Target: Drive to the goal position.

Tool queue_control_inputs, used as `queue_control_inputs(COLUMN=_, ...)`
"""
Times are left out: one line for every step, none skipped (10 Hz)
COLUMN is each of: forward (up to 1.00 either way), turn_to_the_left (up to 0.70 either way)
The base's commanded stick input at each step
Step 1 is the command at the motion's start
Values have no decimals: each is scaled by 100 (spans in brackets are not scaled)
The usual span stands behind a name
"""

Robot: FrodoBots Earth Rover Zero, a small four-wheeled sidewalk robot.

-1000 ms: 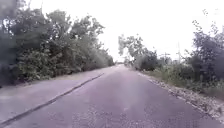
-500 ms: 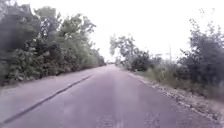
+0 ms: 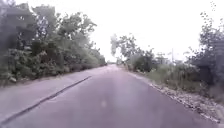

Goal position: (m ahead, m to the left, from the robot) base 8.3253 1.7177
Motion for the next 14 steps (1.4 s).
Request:
queue_control_inputs(forward=100, turn_to_the_left=0)
queue_control_inputs(forward=100, turn_to_the_left=0)
queue_control_inputs(forward=100, turn_to_the_left=0)
queue_control_inputs(forward=100, turn_to_the_left=0)
queue_control_inputs(forward=100, turn_to_the_left=0)
queue_control_inputs(forward=100, turn_to_the_left=0)
queue_control_inputs(forward=100, turn_to_the_left=0)
queue_control_inputs(forward=100, turn_to_the_left=-18)
queue_control_inputs(forward=100, turn_to_the_left=-37)
queue_control_inputs(forward=100, turn_to_the_left=-37)
queue_control_inputs(forward=100, turn_to_the_left=-33)
queue_control_inputs(forward=100, turn_to_the_left=0)
queue_control_inputs(forward=100, turn_to_the_left=0)
queue_control_inputs(forward=100, turn_to_the_left=0)
